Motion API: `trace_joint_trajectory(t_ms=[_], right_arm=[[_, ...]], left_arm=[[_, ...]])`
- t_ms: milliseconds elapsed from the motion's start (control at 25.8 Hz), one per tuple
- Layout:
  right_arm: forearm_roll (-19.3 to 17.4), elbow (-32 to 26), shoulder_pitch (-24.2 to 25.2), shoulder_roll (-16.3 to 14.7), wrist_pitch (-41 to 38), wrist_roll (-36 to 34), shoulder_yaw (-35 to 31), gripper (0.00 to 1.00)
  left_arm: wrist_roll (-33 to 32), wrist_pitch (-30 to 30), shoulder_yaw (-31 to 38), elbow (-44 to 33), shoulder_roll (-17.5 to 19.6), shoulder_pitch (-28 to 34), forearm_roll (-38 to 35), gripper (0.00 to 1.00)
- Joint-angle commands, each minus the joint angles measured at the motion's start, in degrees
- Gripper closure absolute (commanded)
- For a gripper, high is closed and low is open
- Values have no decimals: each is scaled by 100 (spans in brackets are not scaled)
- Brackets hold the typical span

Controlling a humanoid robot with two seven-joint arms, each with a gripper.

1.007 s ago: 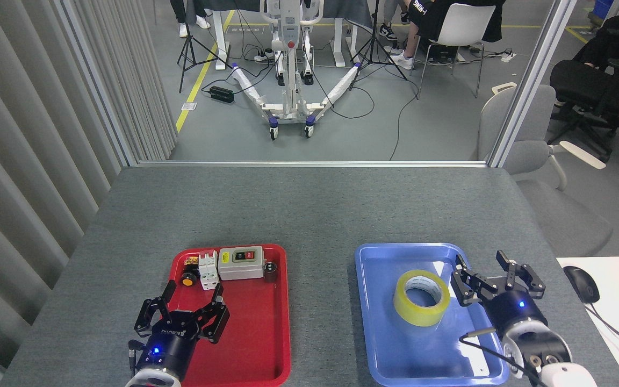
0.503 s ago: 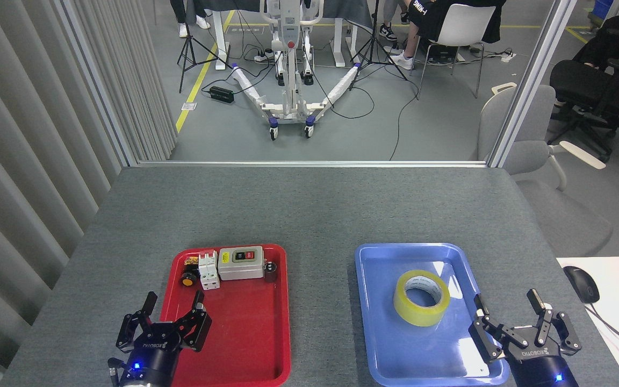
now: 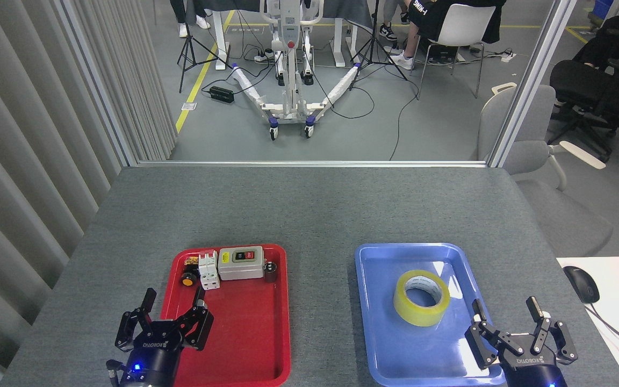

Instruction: Place and move tape with both arms

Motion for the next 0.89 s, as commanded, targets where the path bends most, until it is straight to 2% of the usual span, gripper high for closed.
trace_joint_trajectory(t_ms=[0, 155, 349, 581, 852], right_arm=[[-12, 45, 9, 43, 28, 6, -84, 1], [-29, 98, 9, 61, 28, 6, -137, 1], [-20, 133, -9, 236, 20, 6, -278, 1], [-20, 203, -44, 228, 20, -2, -295, 1], [-20, 212, -44, 236, 11, -2, -304, 1]], left_arm=[[-7, -10, -156, -17, -26, 5, -13, 0], [-7, 7, -384, -9, -26, -13, -13, 0], [-7, 43, -446, 18, -52, -57, -30, 0], [11, 473, -586, 211, -35, -145, -364, 0], [20, 473, -587, 334, 0, -180, -399, 0]])
